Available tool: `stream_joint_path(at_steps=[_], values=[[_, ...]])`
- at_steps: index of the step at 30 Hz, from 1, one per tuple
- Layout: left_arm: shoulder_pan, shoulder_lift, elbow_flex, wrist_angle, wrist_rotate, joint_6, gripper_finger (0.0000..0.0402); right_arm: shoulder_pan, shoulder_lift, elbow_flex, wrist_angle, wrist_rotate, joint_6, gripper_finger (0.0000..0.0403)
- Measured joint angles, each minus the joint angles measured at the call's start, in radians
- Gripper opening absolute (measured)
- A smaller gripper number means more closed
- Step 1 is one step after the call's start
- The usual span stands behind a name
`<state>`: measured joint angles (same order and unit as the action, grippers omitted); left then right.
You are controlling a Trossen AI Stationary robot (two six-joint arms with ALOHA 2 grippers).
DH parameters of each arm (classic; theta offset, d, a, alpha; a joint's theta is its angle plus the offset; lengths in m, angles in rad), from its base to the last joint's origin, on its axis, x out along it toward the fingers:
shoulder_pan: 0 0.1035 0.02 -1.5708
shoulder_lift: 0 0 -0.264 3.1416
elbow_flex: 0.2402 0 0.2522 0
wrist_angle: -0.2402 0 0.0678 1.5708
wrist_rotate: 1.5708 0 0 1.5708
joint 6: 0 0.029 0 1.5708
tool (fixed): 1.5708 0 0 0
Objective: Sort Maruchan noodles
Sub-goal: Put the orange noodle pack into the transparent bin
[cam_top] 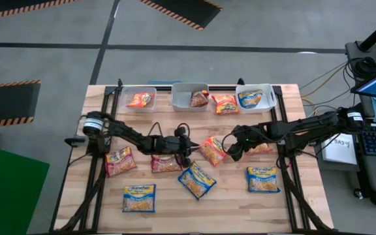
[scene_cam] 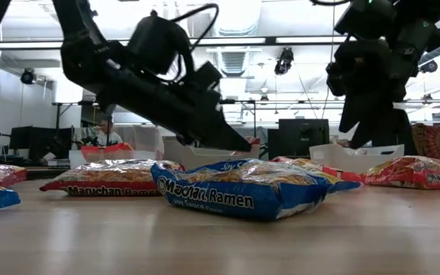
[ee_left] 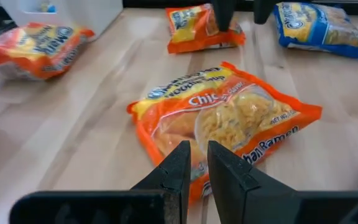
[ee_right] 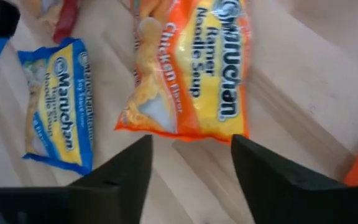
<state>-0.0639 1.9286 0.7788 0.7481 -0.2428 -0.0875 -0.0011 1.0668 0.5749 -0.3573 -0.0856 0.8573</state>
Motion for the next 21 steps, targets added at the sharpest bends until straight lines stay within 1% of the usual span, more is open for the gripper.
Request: stream_joint_path(at_steps=[5, 9, 12, 17, 21], values=[[0.0, 0.053, 0.035, 0.0, 0.0, 0.0, 0.0039, -0.045, 0.003, -0.029, -0.001, 0.018, 0.018, 0.0273], [0.0, 0.083, 0.052, -0.003, 0.0, 0.0, 0.0039, -0.084, 0.003, -0.042, 0.007, 0.034, 0.011, 0.0301], [0.0, 0.1, 0.057, -0.002, 0.0, 0.0, 0.0039, -0.11, 0.003, -0.051, 0.041, 0.034, -0.009, 0.031], [0.001, 0.126, 0.06, 0.001, 0.0, -0.004, 0.0039, -0.142, 0.003, -0.058, 0.066, 0.033, -0.037, 0.0309], [0.001, 0.137, 0.06, 0.005, -0.002, -0.014, 0.0039, -0.15, 0.003, -0.079, 0.133, 0.028, -0.04, 0.031]])
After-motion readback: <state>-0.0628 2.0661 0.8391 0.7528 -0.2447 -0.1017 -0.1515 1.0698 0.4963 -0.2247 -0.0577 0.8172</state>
